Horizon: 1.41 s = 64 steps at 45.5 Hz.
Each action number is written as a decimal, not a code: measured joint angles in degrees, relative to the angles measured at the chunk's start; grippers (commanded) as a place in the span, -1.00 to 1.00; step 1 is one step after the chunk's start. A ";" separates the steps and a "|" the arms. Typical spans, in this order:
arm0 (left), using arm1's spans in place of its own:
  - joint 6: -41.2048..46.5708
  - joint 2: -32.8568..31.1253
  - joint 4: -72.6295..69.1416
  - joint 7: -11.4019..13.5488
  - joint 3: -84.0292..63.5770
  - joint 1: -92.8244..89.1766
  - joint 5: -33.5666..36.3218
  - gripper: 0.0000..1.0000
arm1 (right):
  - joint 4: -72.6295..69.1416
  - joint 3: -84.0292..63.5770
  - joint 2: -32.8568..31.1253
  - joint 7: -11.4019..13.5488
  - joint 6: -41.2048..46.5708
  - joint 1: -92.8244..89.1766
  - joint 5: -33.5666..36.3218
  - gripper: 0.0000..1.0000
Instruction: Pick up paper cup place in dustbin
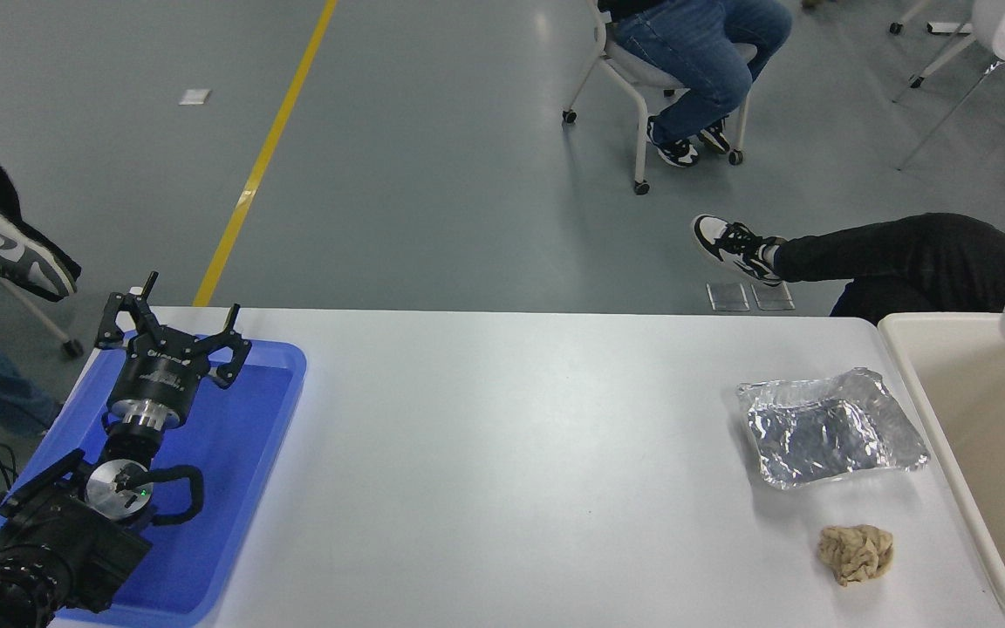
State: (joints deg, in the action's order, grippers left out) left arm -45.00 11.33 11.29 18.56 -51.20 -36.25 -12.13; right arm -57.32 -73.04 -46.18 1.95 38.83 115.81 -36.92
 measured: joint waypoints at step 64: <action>0.00 -0.04 -0.05 0.07 -0.01 -0.05 0.00 1.00 | 41.77 58.69 8.67 -0.09 -30.56 -73.14 -1.24 -0.81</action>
State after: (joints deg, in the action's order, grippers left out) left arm -45.00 11.29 11.23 18.64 -51.21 -36.30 -12.12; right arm -15.55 -14.35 -37.51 1.86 8.27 42.68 -38.15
